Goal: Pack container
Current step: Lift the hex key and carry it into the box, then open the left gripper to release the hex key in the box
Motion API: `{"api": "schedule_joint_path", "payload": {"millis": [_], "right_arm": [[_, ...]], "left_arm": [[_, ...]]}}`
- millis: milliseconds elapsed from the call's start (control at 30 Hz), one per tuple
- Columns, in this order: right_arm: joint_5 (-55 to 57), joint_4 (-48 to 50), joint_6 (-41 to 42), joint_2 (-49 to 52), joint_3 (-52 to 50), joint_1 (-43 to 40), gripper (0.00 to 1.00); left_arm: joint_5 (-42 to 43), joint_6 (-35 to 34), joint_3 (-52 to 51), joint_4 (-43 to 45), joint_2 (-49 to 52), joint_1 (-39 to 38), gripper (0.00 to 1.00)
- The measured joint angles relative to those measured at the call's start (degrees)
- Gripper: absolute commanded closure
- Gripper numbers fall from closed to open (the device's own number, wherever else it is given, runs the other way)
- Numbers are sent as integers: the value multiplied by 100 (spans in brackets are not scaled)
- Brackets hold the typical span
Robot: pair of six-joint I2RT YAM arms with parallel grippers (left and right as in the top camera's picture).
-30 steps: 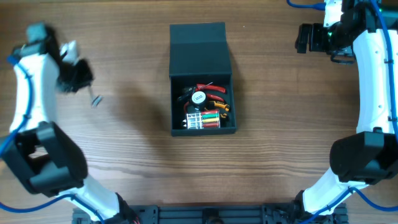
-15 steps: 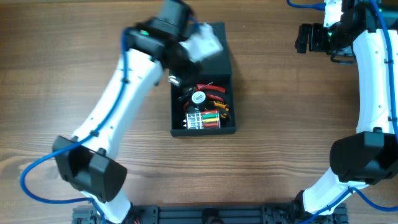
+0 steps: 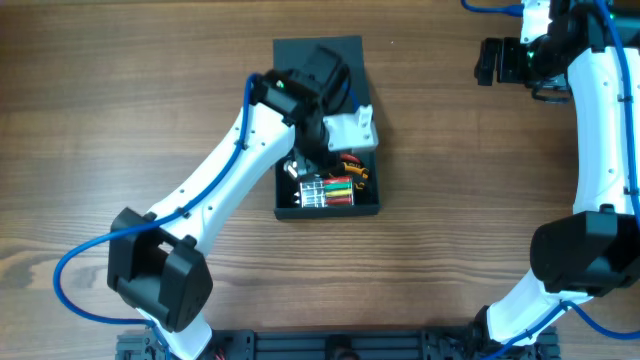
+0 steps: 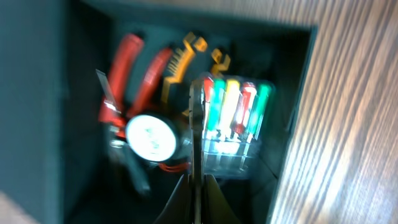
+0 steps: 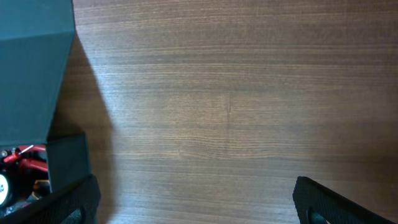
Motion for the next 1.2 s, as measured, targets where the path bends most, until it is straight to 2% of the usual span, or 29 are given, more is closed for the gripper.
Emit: {"api": "schedule_joint_path", "payload": {"millis": [267,633,700,733,767,833,900,1000,1200], "right_arm": [[0,-9,0,0,0,0,0],[0,-26,0,0,0,0,0],[0,-26,0,0,0,0,0],[0,-26,0,0,0,0,0],[0,-26,-2,0,0,0,0],[0,-28,0,0,0,0,0],[0,-26,0,0,0,0,0],[0,-31,0,0,0,0,0],[0,-31,0,0,0,0,0]], "left_arm": [[17,-4,-1174,973,0,0,96],[20,-4,-1325,1486,7,0,96],[20,-4,-1325,1486,52,0,87],[20,-4,-1325,1488,94,0,75],[20,-2,-1325,1488,155,0,58],[20,-9,-1325,1491,267,0,50],[37,-9,-1325,1495,297,0,32],[96,-4,-1325,1482,297,0,25],[190,-79,-1325,1458,293,-22,18]]}}
